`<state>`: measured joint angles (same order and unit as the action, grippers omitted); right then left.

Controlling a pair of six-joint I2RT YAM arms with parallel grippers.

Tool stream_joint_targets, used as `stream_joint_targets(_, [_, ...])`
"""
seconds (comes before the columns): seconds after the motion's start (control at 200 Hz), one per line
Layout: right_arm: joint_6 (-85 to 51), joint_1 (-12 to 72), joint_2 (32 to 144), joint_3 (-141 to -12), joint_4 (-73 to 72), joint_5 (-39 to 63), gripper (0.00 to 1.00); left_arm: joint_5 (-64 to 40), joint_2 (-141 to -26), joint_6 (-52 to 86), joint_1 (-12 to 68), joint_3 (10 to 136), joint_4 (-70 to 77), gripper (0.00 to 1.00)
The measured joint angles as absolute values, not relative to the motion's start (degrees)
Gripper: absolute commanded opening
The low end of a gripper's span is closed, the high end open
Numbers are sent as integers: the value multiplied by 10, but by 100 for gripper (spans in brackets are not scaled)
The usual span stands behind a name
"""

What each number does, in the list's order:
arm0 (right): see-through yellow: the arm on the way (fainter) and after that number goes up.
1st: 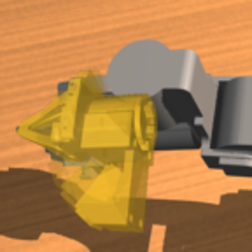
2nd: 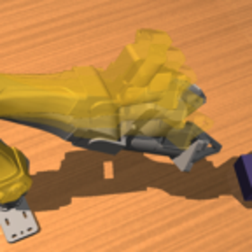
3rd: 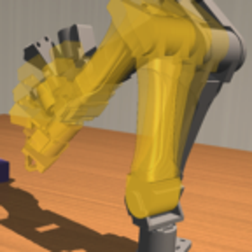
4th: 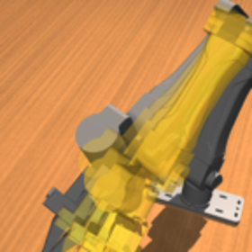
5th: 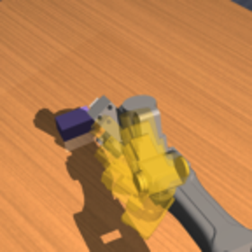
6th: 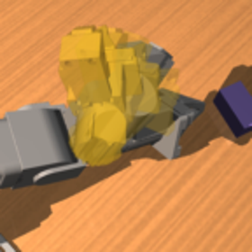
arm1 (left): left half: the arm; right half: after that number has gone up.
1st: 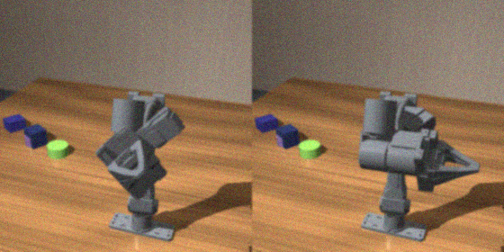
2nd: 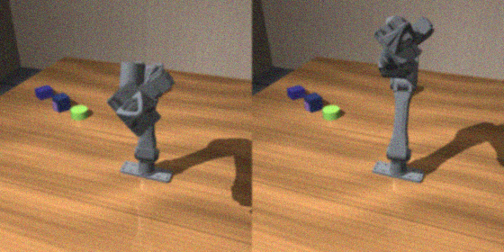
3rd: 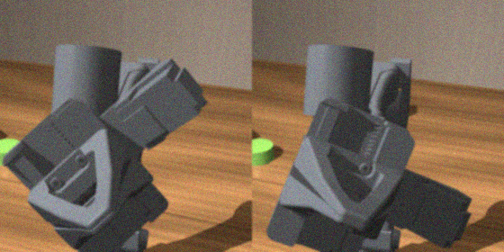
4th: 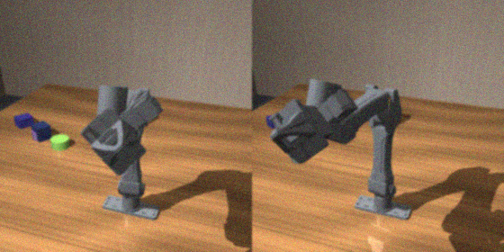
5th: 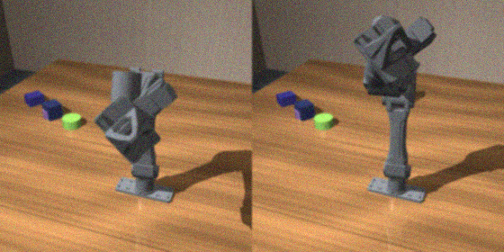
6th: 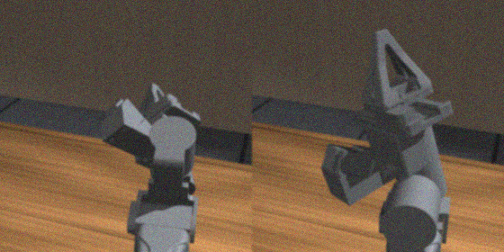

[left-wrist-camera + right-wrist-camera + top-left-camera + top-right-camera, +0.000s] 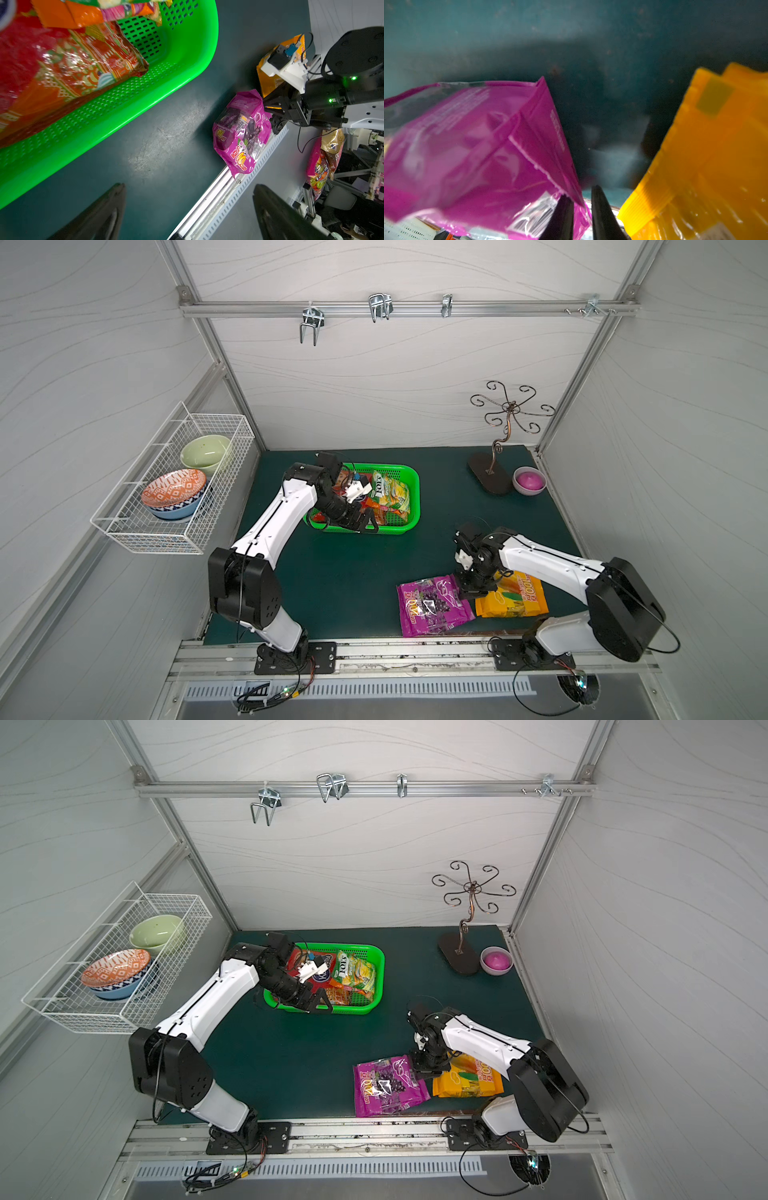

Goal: Put the candies in the basket
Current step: Move the candy to the center of the board.

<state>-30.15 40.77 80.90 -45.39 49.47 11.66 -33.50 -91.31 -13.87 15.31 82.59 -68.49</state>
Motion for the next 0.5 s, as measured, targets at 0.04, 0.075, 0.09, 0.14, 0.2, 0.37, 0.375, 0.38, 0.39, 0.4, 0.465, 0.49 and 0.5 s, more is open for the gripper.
stream_joint_targets(0.04, [-302,408,815,-453,490,119,20,-334,-913,-140,165,820,-685,98])
stream_joint_targets(0.075, [-300,408,820,-453,484,123,16,-333,-913,-140,174,815,-685,98])
stream_joint_targets(0.09, [-300,408,823,-452,482,124,15,-333,-913,-140,176,814,-685,98])
stream_joint_targets(0.14, [-296,408,828,-450,473,128,0,-333,-913,-140,183,813,-685,98])
stream_joint_targets(0.2, [-297,408,829,-447,462,134,0,-333,-913,-141,189,813,-685,98])
stream_joint_targets(0.37, [-306,371,787,-434,437,145,0,-333,-913,-142,189,813,-685,97])
stream_joint_targets(0.375, [-306,371,787,-434,437,145,0,-333,-913,-142,189,813,-685,97])
stream_joint_targets(0.38, [-306,367,783,-433,436,145,0,-333,-913,-142,189,813,-685,97])
stream_joint_targets(0.39, [-307,363,780,-432,434,146,0,-333,-913,-142,189,813,-685,97])
stream_joint_targets(0.4, [-308,356,774,-431,432,148,0,-333,-913,-142,188,813,-684,97])
stream_joint_targets(0.465, [-317,312,740,-417,416,164,0,-333,-913,-142,188,813,-683,97])
stream_joint_targets(0.49, [-321,286,723,-410,411,171,0,-333,-913,-142,188,813,-682,97])
stream_joint_targets(0.5, [-321,279,718,-408,409,172,0,-333,-913,-142,188,813,-682,97])
